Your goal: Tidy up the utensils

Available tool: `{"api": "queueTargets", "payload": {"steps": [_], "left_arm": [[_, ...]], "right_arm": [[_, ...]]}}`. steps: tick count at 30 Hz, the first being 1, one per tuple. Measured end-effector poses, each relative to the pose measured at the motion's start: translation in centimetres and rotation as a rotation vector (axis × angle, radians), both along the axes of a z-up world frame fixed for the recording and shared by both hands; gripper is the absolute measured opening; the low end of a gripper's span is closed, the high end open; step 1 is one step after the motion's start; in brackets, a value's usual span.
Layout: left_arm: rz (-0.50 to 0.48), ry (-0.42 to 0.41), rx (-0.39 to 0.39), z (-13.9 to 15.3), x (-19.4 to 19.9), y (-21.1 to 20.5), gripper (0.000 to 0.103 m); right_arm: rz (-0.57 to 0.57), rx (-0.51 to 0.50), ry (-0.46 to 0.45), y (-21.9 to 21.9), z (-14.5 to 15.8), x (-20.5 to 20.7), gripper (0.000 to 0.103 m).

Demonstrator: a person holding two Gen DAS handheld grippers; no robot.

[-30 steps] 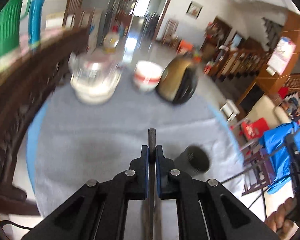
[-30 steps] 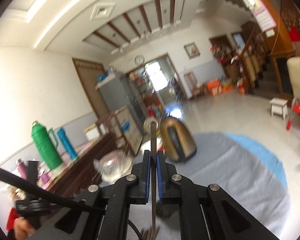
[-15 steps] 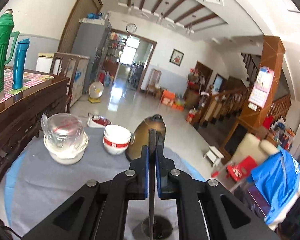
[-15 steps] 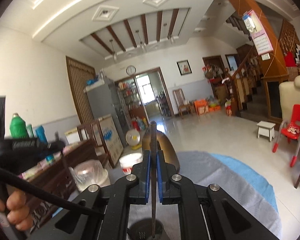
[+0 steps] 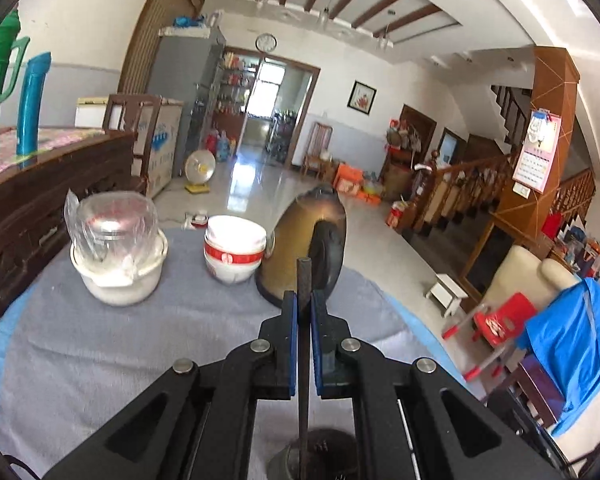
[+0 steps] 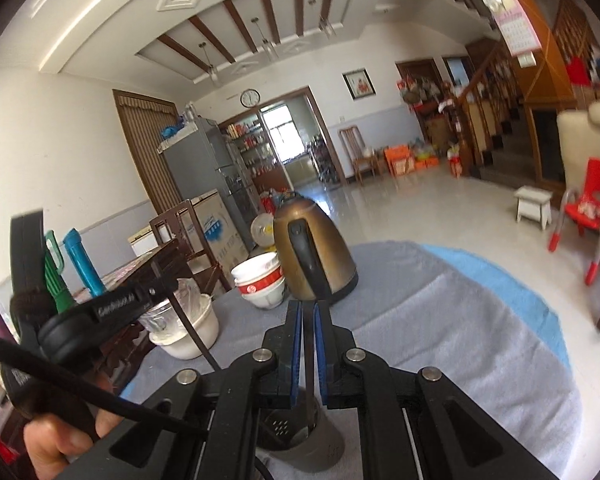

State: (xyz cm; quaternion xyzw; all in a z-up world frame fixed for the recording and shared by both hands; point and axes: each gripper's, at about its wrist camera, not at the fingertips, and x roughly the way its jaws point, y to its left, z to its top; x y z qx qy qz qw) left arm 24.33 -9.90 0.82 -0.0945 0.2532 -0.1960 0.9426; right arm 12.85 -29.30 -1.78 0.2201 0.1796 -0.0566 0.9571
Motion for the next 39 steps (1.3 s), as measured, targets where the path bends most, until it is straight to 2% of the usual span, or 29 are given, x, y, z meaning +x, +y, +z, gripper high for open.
{"api": "queueTargets", "payload": {"steps": [3, 4, 7, 8, 9, 11, 14, 15, 17, 21, 23, 25, 27, 32, 34, 37, 39], "left_arm": [[-0.015, 0.039, 0.031, -0.1, -0.5, 0.5, 0.007], [-0.026, 0.049, 0.048, -0.3, -1.0, 0.9, 0.011], [-0.031, 0.068, 0.079, -0.7, -2.3, 2.7, 0.044], [-0.023, 0.067, 0.089, -0.8, -2.7, 3.3, 0.048], [-0.018, 0.072, 0.104, -1.1, -3.3, 4.4, 0.049], [-0.015, 0.096, 0.126, -1.8, -4.1, 5.8, 0.05], [0.024, 0.154, 0.179, -3.8, -5.5, 8.5, 0.05], [0.029, 0.187, 0.179, -4.7, -6.0, 9.5, 0.05], [0.031, 0.249, 0.171, -6.4, -6.9, 10.8, 0.05], [0.031, 0.331, 0.162, -10.2, -9.5, 12.5, 0.05], [0.021, 0.342, 0.183, -11.8, -10.4, 12.6, 0.05], [0.005, 0.353, 0.198, -12.9, -11.0, 12.4, 0.05], [-0.031, 0.366, 0.182, -13.9, -11.7, 12.0, 0.05], [-0.084, 0.34, 0.197, -14.6, -13.2, 11.1, 0.05], [-0.108, 0.328, 0.208, -14.8, -13.4, 10.6, 0.05], [-0.133, 0.331, 0.222, -15.2, -13.4, 10.0, 0.05], [-0.137, 0.338, 0.237, -15.6, -13.2, 9.6, 0.05]], "right_arm": [[0.017, 0.074, 0.029, -0.5, -0.4, -0.2, 0.012], [0.028, 0.101, 0.038, -0.7, -0.6, -0.3, 0.015], [0.052, 0.175, 0.024, -1.5, -1.1, -1.9, 0.045], [0.049, 0.188, 0.012, -1.6, -1.1, -2.5, 0.07], [0.047, 0.199, -0.014, -1.7, -1.1, -3.3, 0.074], [0.04, 0.195, -0.081, -1.7, -0.9, -5.6, 0.074], [0.04, 0.171, -0.077, -1.2, -1.1, -7.5, 0.069], [0.048, 0.175, -0.068, -1.1, -1.4, -8.0, 0.059], [0.078, 0.181, -0.024, -0.7, -2.3, -8.5, 0.05], [0.143, 0.182, 0.052, 0.9, -5.3, -9.0, 0.044], [0.162, 0.183, 0.092, 2.0, -7.1, -8.9, 0.042], [0.202, 0.226, 0.139, 3.1, -9.1, -8.2, 0.039], [0.228, 0.218, 0.158, 4.4, -10.6, -7.7, 0.039], [0.297, 0.218, 0.118, 5.7, -14.0, -6.2, 0.039], [0.306, 0.26, 0.115, 5.4, -15.7, -5.6, 0.039], [0.31, 0.274, 0.116, 4.9, -16.8, -5.6, 0.039], [0.312, 0.277, 0.082, 4.8, -16.5, -5.9, 0.039]]}}
